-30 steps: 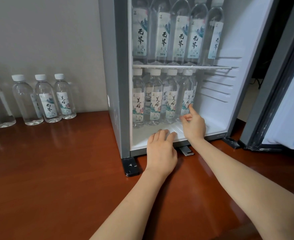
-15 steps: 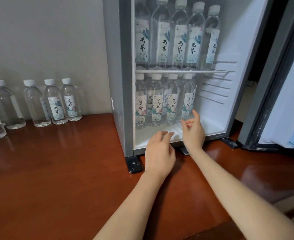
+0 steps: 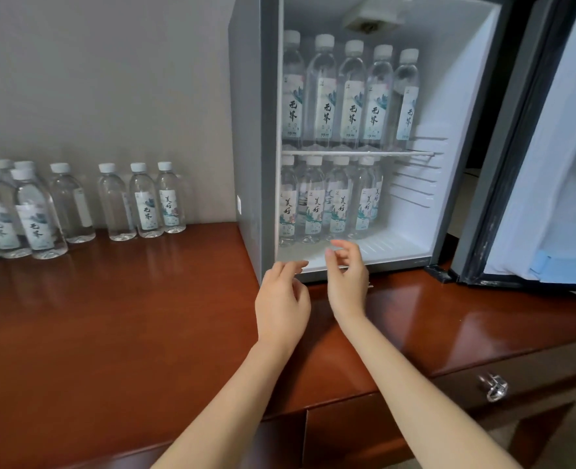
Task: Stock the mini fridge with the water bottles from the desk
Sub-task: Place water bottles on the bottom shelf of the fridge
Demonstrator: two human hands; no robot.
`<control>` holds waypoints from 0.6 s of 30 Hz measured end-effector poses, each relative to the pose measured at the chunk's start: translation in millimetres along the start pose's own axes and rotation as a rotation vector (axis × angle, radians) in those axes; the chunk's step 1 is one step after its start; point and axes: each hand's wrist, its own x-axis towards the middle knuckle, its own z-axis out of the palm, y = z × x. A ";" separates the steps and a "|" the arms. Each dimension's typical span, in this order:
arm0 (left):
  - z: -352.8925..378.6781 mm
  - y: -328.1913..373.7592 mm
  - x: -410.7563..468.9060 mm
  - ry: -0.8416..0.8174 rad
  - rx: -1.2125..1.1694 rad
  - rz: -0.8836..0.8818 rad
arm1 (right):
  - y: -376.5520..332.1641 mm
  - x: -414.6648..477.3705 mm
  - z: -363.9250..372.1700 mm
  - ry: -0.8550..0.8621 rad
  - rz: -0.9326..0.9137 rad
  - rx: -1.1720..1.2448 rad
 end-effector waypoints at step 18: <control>-222.5 -116.0 -39.1 0.364 0.163 -0.444 | -111.1 -146.4 142.8 -0.500 -0.011 0.204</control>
